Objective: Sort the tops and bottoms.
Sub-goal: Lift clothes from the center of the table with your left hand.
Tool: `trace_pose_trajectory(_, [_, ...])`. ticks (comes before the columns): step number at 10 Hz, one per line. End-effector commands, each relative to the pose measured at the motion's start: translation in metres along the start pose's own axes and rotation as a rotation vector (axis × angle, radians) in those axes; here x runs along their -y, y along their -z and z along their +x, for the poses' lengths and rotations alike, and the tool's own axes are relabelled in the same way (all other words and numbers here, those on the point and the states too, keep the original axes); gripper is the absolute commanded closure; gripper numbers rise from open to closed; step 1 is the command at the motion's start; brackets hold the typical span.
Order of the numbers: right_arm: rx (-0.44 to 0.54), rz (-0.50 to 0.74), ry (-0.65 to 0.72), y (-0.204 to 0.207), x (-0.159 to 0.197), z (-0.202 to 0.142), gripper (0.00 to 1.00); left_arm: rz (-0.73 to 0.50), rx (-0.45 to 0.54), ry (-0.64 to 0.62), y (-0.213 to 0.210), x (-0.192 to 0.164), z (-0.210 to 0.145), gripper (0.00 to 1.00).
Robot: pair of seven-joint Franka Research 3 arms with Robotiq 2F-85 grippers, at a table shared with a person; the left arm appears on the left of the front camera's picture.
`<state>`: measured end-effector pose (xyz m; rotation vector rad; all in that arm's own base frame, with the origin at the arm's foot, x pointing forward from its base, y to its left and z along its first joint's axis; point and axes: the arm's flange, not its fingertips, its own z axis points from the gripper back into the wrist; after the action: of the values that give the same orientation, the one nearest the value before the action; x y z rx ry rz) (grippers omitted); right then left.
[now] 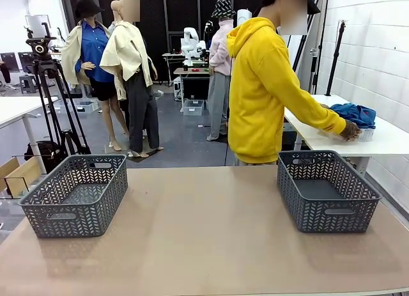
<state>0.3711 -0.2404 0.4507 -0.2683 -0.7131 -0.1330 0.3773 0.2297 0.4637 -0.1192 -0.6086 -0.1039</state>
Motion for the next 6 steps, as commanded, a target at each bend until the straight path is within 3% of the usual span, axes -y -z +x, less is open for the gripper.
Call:
trace_pose_trajectory(1, [-0.002, 0.002, 0.001, -0.0002, 0.0021, -0.0012, 0.00, -0.007, 0.006, -0.001, 0.0004, -0.0026, -0.0013, 0.00])
trace_pose_trajectory(6, [-0.002, 0.002, 0.001, -0.0002, 0.0021, -0.0012, 0.00, -0.007, 0.006, -0.001, 0.0004, -0.0026, -0.0013, 0.00])
